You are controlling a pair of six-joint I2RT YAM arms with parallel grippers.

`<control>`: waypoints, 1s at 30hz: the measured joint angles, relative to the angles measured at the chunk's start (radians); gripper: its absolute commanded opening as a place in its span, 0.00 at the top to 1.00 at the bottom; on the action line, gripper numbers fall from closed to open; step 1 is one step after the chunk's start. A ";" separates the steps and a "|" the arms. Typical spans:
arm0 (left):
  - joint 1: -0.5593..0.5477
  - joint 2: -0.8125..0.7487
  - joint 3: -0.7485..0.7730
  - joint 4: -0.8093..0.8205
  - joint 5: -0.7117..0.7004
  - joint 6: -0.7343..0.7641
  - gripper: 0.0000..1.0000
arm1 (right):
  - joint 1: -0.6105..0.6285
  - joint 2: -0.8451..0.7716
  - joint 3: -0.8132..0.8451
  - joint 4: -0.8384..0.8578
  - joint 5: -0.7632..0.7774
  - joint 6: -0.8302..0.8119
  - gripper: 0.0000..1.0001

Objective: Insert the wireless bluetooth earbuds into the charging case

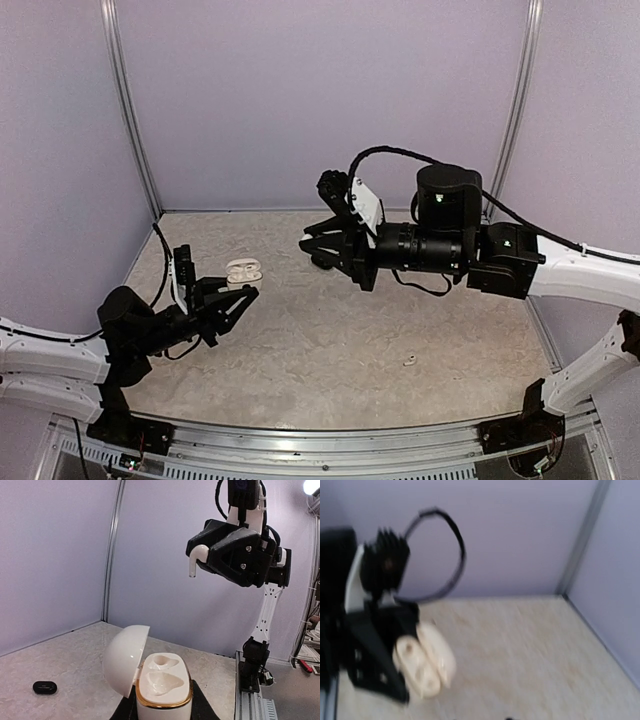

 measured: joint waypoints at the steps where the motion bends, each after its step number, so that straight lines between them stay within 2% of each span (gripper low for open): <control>1: -0.016 0.003 0.008 0.000 0.004 0.015 0.92 | 0.000 0.000 -0.006 0.028 -0.018 0.002 0.83; 10: -0.117 0.034 0.057 0.007 0.006 0.153 0.92 | 0.042 0.000 -0.082 0.217 -0.155 0.006 0.84; 18: -0.142 0.059 0.068 0.026 -0.011 0.209 0.92 | 0.112 0.001 -0.093 0.281 -0.188 -0.009 0.86; 30: -0.154 0.061 0.074 0.059 -0.008 0.232 0.93 | 0.118 0.042 -0.105 0.289 -0.196 0.021 0.88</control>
